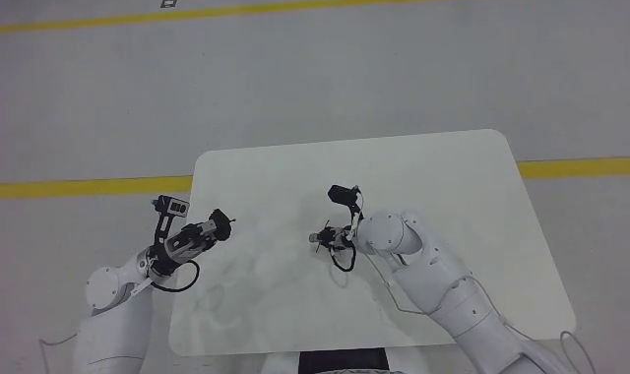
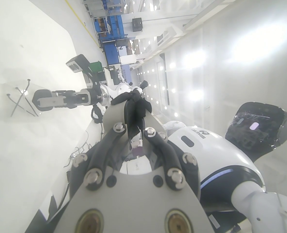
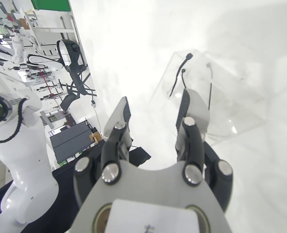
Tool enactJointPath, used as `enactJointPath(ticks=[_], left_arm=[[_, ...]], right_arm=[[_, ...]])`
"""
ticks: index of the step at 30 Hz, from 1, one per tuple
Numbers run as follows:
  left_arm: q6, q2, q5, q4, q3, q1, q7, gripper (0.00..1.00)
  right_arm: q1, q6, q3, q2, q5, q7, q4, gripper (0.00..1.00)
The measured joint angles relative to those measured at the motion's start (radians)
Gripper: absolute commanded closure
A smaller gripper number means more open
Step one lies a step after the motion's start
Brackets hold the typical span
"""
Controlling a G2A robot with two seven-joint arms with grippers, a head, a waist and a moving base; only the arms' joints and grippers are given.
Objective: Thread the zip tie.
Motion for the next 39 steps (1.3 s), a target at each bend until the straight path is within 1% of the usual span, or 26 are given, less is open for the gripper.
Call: enactJointPath(ticks=[3,6,8,10,12,14,16,19,26,28,33,39], left_arm=[[0.0,0.0,0.0,0.0,0.0,0.0,0.0,1.0],[0.0,0.0,0.0,0.0,0.0,0.0,0.0,1.0],[0.0,0.0,0.0,0.0,0.0,0.0,0.0,1.0],[0.0,0.0,0.0,0.0,0.0,0.0,0.0,1.0],[0.0,0.0,0.0,0.0,0.0,0.0,0.0,1.0],[0.0,0.0,0.0,0.0,0.0,0.0,0.0,1.0],[0.0,0.0,0.0,0.0,0.0,0.0,0.0,1.0],[0.0,0.0,0.0,0.0,0.0,0.0,0.0,1.0],[0.0,0.0,0.0,0.0,0.0,0.0,0.0,1.0],[0.0,0.0,0.0,0.0,0.0,0.0,0.0,1.0],[0.0,0.0,0.0,0.0,0.0,0.0,0.0,1.0],[0.0,0.0,0.0,0.0,0.0,0.0,0.0,1.0]], right_arm=[[0.003,0.0,0.0,-0.005,-0.001,-0.011,0.015,0.66],[0.006,0.0,0.0,-0.009,-0.004,-0.017,0.023,0.67],[0.008,0.0,0.0,-0.012,-0.007,-0.022,0.029,0.7],[0.011,0.0,0.0,-0.015,-0.013,-0.027,0.038,0.75],[0.013,0.0,0.002,-0.019,-0.018,-0.032,0.048,0.76],[0.014,0.0,0.005,-0.021,-0.023,-0.035,0.054,0.81],[0.012,0.0,0.01,-0.024,-0.03,-0.04,0.058,0.82],[0.009,0.0,0.017,-0.028,-0.042,-0.043,0.059,0.81],[-0.006,0.0,0.034,-0.036,-0.069,-0.044,0.054,0.83],[-0.01,0.0,0.037,-0.039,-0.076,-0.044,0.054,0.86],[-0.015,0.0,0.045,-0.047,-0.085,-0.043,0.053,0.84],[-0.015,0.0,0.044,-0.057,-0.09,-0.044,0.059,0.85]])
